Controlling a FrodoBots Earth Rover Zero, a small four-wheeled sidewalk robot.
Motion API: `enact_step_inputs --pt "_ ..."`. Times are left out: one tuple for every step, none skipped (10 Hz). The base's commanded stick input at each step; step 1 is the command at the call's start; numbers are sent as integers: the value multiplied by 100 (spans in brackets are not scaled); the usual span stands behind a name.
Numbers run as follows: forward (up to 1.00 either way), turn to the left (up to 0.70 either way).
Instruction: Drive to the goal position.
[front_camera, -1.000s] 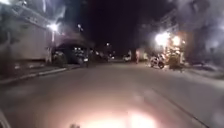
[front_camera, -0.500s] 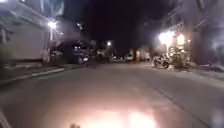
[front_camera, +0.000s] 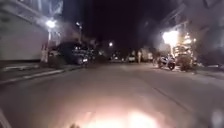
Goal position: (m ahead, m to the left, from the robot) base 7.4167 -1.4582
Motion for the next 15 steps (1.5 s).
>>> enact_step_inputs --pt "100 0" --pt "100 0" --pt "100 0" --pt "100 0" --pt "100 0" --pt "100 0" --pt "100 0" --pt "100 0" --pt "100 0" --pt "100 0" --pt "100 0" --pt "100 0" --pt "100 -18" --pt "100 -21" --pt "100 -8"
